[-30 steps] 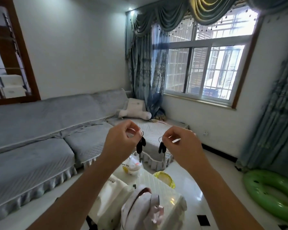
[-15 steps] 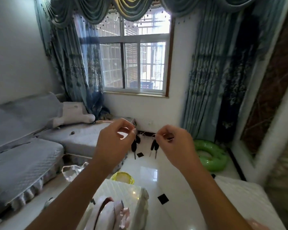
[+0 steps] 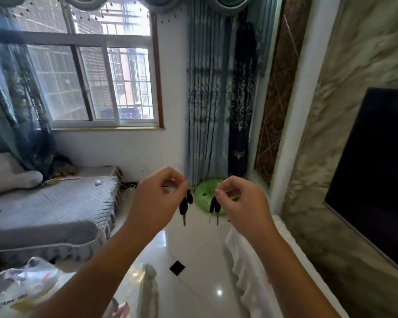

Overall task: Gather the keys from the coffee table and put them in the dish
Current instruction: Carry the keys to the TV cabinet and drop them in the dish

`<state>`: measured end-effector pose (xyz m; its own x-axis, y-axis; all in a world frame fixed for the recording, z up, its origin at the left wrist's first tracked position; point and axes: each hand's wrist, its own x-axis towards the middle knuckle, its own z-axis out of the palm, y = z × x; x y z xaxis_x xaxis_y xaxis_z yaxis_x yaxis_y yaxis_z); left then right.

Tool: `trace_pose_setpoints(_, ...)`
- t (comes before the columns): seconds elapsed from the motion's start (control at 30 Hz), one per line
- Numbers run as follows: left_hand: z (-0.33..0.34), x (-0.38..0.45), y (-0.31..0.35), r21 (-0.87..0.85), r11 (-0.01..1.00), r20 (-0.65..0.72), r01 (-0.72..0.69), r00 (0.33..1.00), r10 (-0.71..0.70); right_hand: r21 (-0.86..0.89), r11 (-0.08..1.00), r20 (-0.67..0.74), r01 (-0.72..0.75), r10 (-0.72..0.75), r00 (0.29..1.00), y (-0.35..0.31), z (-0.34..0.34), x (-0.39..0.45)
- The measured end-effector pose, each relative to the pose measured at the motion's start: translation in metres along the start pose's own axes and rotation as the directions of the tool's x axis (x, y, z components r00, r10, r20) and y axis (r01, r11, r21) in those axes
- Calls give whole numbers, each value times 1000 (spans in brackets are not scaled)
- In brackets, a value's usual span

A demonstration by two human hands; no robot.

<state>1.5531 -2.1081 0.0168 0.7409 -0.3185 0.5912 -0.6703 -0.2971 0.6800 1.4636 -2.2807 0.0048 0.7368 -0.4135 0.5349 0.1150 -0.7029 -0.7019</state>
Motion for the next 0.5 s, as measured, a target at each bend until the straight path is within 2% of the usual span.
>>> trace_pose_setpoints(0.3,84,29,1,-31,999,114,-27,993,31,-9,996,-51,-85,85,995,73,-31,24)
trace_pose_setpoints(0.5,139,50,3,-1,1000,149,6,989,-5,31,993,-54,-112,113,992,126,-54,57)
